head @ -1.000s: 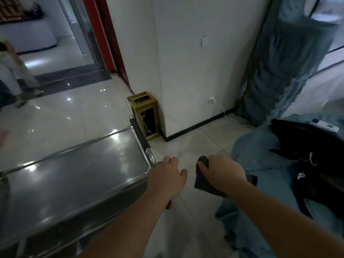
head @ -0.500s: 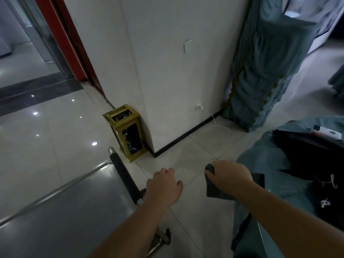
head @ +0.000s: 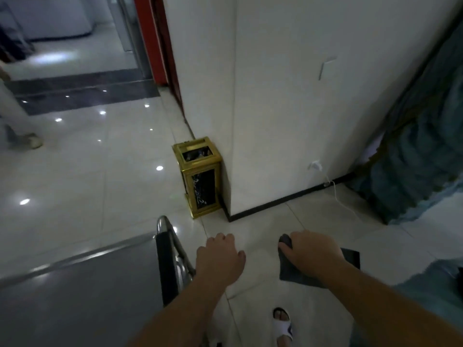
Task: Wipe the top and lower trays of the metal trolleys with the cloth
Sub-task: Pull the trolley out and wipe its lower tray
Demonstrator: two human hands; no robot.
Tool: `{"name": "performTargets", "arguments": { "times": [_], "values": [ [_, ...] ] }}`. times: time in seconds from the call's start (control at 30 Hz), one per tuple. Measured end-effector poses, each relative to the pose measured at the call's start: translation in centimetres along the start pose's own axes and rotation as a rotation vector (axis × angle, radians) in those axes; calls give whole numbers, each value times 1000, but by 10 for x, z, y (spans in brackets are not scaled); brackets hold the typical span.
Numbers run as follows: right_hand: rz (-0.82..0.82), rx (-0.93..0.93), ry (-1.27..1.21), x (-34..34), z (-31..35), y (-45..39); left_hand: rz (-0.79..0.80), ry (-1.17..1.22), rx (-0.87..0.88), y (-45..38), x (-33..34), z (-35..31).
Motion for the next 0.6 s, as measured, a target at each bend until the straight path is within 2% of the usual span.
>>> {"name": "performTargets", "arguments": {
  "times": [0.17, 0.33, 0.6],
  "values": [
    [23, -208, -12, -10, -10, -110, -49, 95, -226, -72, -10, -2],
    [-9, -324, -81, -34, -6, -213, -78, 108, -391, -122, -29, -4],
    [-48, -539, -125, -63, 77, -338, -216, 55, -576, -206, -75, 49]
  ]
}}
Point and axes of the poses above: each hand's wrist, its own y-axis away from the middle knuckle, its own x-axis out of the palm, z = x × y, the point moved 7 cm from there along -y, towards the middle knuckle, and after that the axes turned 9 degrees about -z, right-handed, at the moved point
